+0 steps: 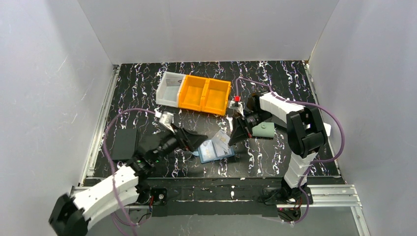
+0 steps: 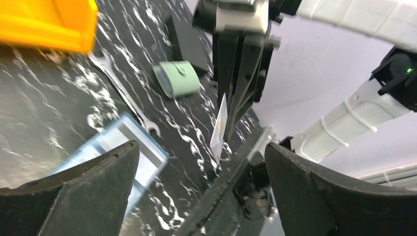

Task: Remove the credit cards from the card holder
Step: Remove the credit card from the card holder.

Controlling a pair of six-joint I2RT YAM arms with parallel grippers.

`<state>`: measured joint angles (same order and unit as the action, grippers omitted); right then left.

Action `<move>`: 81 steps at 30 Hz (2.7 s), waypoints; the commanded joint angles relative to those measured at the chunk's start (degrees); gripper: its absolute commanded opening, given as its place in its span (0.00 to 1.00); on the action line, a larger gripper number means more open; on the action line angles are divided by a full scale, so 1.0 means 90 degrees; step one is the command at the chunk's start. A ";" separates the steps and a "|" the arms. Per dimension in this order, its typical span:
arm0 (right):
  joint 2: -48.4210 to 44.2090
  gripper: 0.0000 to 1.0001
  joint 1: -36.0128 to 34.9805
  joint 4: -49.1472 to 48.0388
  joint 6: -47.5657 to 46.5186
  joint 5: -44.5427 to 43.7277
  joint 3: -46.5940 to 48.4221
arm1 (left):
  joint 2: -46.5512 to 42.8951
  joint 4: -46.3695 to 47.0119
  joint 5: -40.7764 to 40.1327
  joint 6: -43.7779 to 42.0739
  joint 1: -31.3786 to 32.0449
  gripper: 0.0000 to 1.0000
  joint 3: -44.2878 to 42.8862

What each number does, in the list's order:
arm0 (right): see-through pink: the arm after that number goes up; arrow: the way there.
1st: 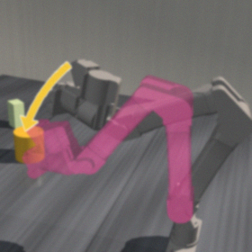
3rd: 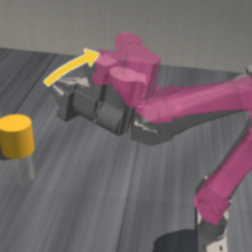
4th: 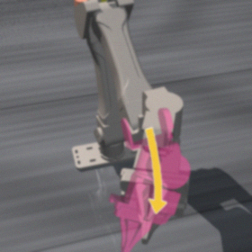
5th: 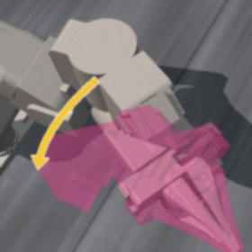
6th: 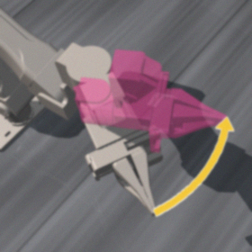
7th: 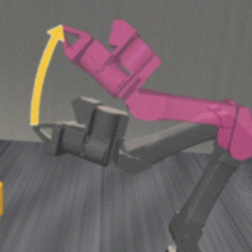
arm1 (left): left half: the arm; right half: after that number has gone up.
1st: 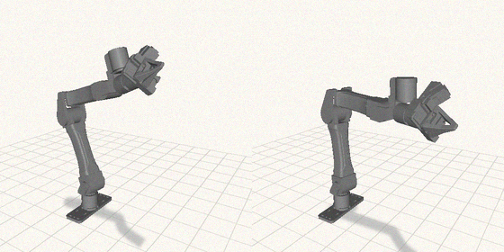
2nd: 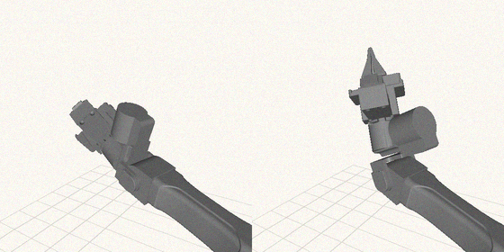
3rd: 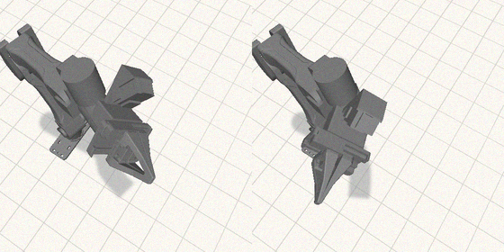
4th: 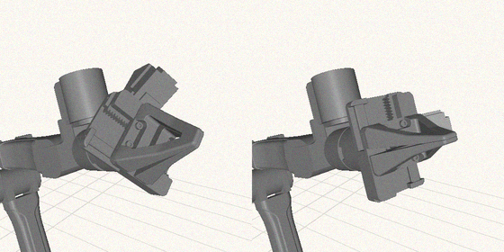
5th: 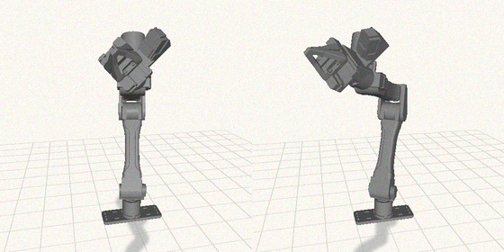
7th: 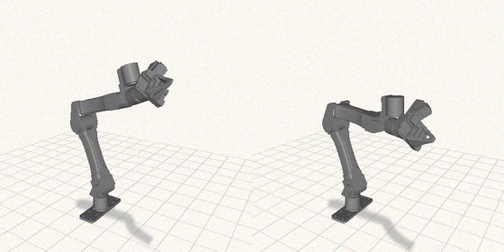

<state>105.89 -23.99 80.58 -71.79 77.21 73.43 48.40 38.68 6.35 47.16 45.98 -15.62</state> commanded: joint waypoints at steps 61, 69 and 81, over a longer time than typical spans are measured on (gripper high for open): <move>-0.1480 0.89 0.0108 -0.1801 0.1326 -0.0808 -0.0657 | 0.0665 0.0274 0.1891 -0.0898 -0.0218 0.00 -0.0261; -0.1371 0.92 0.0259 -0.1787 0.1470 -0.0298 -0.0719 | 0.0931 0.1079 0.1377 -0.0608 0.0037 0.00 -0.0110; -0.1451 0.61 0.0295 -0.3711 0.3698 0.0436 -0.1323 | 0.1524 0.1833 0.0894 -0.0527 0.0321 0.00 -0.0126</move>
<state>94.13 -21.71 56.77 -49.54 76.29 63.51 61.80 50.87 17.32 42.50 48.34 -17.10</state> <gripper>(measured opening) 0.730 0.010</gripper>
